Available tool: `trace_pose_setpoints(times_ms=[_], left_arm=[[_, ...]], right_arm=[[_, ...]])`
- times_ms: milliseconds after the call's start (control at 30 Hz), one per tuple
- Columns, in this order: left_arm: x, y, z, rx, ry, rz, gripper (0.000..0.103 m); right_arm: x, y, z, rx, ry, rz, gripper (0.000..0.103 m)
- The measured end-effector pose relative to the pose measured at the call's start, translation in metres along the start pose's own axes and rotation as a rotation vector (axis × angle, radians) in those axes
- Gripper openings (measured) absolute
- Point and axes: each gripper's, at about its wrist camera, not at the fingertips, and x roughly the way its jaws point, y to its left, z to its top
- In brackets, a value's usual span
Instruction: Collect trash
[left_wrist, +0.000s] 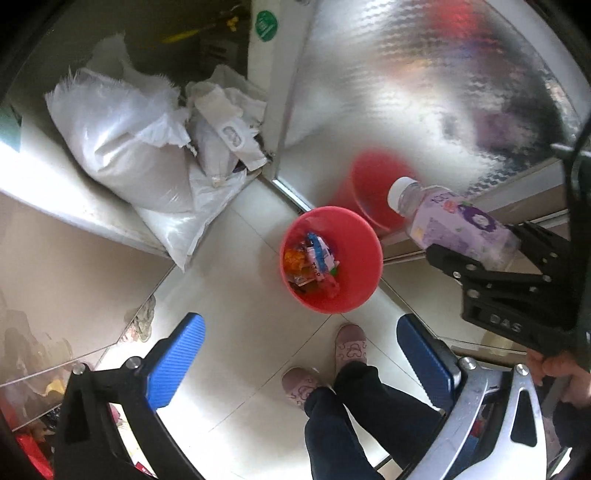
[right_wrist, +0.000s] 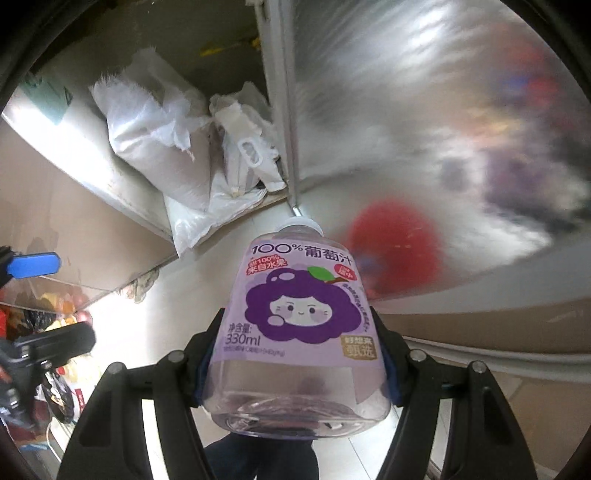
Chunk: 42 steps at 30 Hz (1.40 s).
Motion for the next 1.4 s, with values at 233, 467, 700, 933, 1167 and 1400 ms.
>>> trace_pose_setpoints(times_ms=[233, 467, 700, 933, 1167, 1400], left_arm=[[0.030, 0.008, -0.009, -0.028, 0.015, 0.017, 0.103], [0.034, 0.014, -0.015, -0.067, 0.018, 0.023, 0.103], [-0.008, 0.012, -0.019, -0.092, -0.036, 0.037, 0.103], [-0.098, -0.001, -0.030, -0.142, -0.124, 0.075, 0.103], [-0.209, -0.031, -0.039, -0.164, -0.255, 0.098, 0.103], [-0.316, -0.063, -0.046, -0.129, -0.409, 0.104, 0.103]], right_arm=[[0.041, 0.008, 0.000, -0.040, 0.040, 0.003, 0.067], [0.044, 0.011, 0.003, -0.069, 0.020, -0.009, 0.101], [0.014, 0.011, 0.003, -0.052, 0.015, 0.033, 0.101], [-0.068, 0.024, 0.011, -0.093, -0.052, 0.067, 0.101], [-0.189, 0.018, 0.022, -0.113, -0.181, 0.048, 0.101], [-0.308, 0.015, 0.022, -0.060, -0.326, -0.002, 0.101]])
